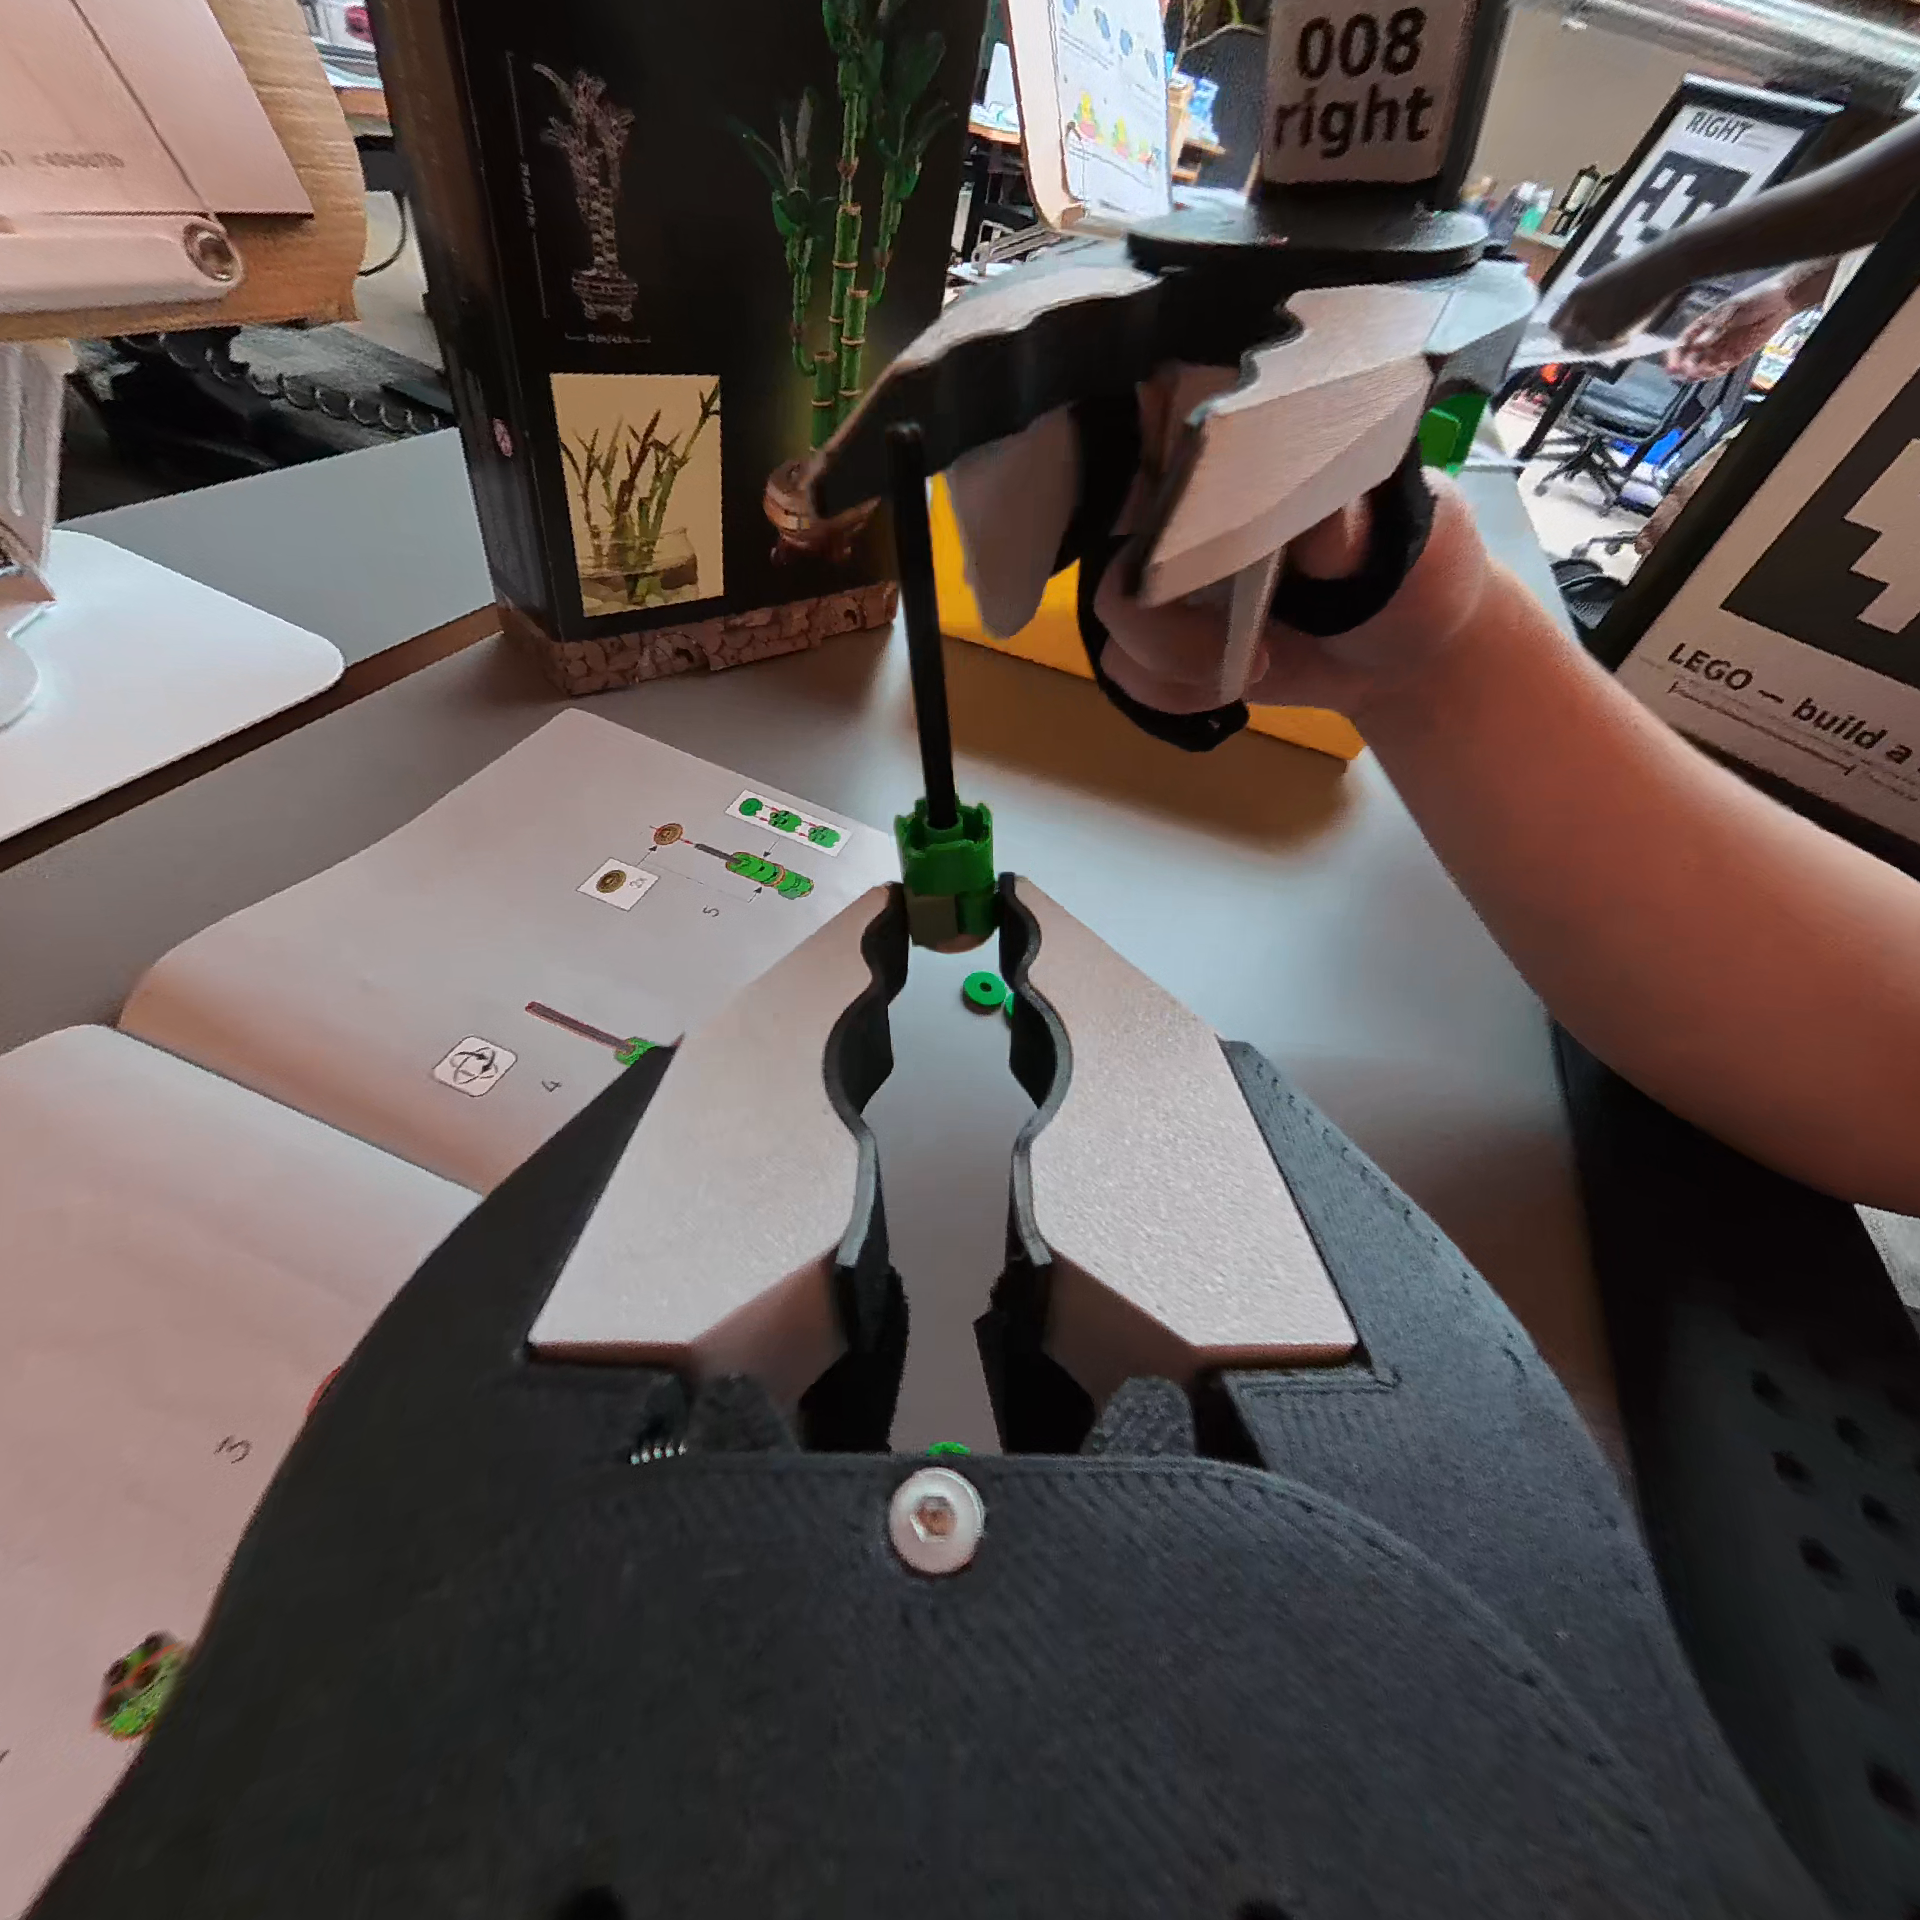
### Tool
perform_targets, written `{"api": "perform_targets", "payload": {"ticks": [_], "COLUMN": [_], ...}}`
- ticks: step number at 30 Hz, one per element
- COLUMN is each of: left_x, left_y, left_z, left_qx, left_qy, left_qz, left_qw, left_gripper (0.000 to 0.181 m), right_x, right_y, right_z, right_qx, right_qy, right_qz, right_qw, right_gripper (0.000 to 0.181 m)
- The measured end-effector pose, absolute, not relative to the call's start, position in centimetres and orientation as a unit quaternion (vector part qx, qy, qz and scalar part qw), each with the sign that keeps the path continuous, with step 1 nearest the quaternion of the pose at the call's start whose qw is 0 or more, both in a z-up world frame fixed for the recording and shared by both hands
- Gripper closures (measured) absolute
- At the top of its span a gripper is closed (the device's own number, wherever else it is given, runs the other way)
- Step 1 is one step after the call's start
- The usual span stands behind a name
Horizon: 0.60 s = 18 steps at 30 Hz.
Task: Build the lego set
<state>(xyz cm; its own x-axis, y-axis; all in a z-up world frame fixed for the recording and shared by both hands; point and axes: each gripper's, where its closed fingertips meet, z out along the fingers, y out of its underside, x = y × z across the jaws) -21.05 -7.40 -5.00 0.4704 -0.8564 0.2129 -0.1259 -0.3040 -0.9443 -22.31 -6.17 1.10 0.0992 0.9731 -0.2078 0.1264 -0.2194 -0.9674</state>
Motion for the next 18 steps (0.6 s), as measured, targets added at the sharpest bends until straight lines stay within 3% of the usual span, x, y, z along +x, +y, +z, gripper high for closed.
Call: {"api": "perform_targets", "payload": {"ticks": [3, 8, 14, 18], "left_x": [-22.4, -24.9, -25.8, -25.8], "left_y": [-6.9, -6.1, -6.2, -6.4], "left_z": [-5.4, -5.7, -4.5, -4.4], "left_qx": [-0.725, -0.743, -0.732, -0.728], "left_qy": [0.347, 0.339, 0.325, 0.328], "left_qz": [-0.350, -0.320, -0.338, -0.350], "left_qw": [0.481, 0.481, 0.494, 0.491], "left_gripper": [0.166, 0.166, 0.166, 0.166], "right_x": [-20.9, -16.0, -14.0, -10.6], "right_y": [-7.1, -10.6, -13.2, -14.5], "right_z": [-0.4, -8.0, -8.7, -12.5], "right_qx": [-0.623, -0.707, -0.723, -0.731], "right_qy": [-0.496, -0.607, -0.632, -0.656], "right_qz": [0.458, 0.278, 0.186, 0.093], "right_qw": [0.395, 0.233, 0.206, 0.159], "right_gripper": [0.136, 0.139, 0.146, 0.148]}}
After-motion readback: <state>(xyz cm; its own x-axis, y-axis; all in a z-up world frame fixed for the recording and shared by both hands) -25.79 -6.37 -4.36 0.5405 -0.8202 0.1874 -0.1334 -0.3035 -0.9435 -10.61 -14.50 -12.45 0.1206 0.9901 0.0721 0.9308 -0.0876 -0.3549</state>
